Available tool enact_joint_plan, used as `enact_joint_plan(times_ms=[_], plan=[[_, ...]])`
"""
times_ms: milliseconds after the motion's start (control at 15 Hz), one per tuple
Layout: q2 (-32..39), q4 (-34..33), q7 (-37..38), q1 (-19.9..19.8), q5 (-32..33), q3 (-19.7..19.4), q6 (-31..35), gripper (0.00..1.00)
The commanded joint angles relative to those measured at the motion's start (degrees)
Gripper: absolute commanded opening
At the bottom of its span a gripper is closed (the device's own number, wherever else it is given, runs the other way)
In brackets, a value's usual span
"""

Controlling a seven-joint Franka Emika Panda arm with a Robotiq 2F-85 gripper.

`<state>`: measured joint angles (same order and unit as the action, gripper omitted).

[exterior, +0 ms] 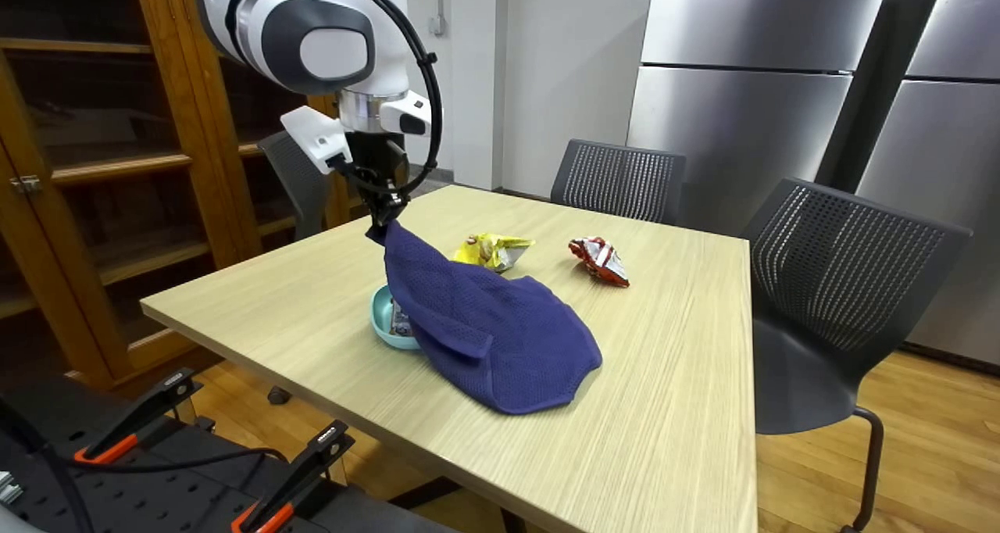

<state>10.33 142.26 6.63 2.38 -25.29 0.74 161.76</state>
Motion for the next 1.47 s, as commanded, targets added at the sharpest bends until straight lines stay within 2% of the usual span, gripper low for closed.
enact_joint_plan(times_ms=[0,400,733,800,933,1400], plan=[[-1.1,1.0,7.6,1.8,5.8,0.1,1.2,0.01],[-2.3,2.6,17.2,5.8,13.3,0.1,1.0,0.01],[-1.1,1.8,18.9,6.5,16.1,-0.3,0.6,0.03],[-0.9,1.7,18.9,6.4,16.2,-0.2,0.4,0.28],[-1.1,1.8,19.1,6.3,16.6,-0.3,0.4,0.34],[-2.5,2.6,20.2,6.3,17.6,-0.6,0.7,0.86]])
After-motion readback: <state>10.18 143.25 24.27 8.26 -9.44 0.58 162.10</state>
